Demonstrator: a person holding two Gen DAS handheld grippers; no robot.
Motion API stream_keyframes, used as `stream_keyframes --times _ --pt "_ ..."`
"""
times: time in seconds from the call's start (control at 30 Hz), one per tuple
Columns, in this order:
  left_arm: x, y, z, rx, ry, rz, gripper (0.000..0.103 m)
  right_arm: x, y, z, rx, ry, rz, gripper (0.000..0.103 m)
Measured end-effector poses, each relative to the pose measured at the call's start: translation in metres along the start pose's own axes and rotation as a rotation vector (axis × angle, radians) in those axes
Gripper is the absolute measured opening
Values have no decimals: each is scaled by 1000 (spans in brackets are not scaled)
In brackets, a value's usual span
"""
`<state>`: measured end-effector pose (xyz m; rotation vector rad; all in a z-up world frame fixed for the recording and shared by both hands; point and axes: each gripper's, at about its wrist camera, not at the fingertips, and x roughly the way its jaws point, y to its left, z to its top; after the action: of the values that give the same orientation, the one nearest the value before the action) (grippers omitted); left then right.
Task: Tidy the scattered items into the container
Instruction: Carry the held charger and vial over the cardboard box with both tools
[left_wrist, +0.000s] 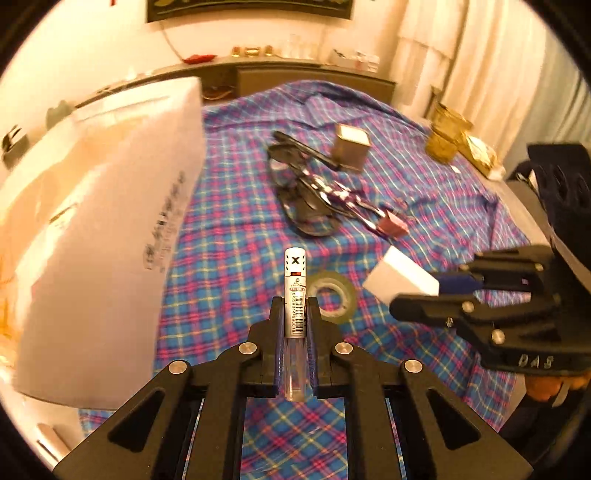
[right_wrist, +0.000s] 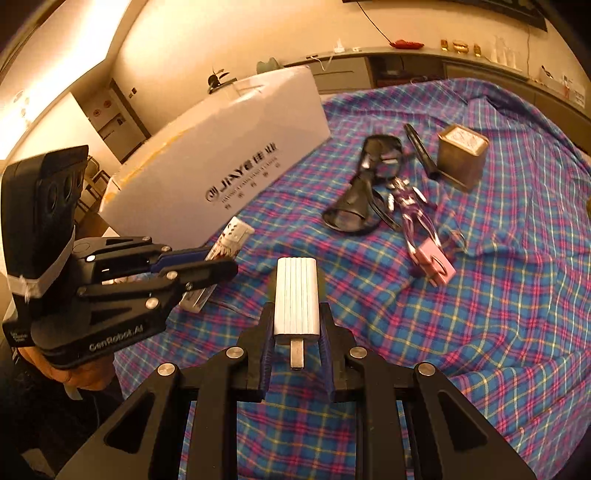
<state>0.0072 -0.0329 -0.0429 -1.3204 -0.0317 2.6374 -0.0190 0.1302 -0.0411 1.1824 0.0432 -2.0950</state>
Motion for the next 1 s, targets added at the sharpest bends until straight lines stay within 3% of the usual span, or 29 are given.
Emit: stream_keyframes --times 0.43,1.0 --pt "-44 34 17 -121 -105 50 11 -14 63 26 -92 -123 -13 23" --pt "-86 68 28 -245 -196 28 11 -18 92 46 0 -162 25 23"
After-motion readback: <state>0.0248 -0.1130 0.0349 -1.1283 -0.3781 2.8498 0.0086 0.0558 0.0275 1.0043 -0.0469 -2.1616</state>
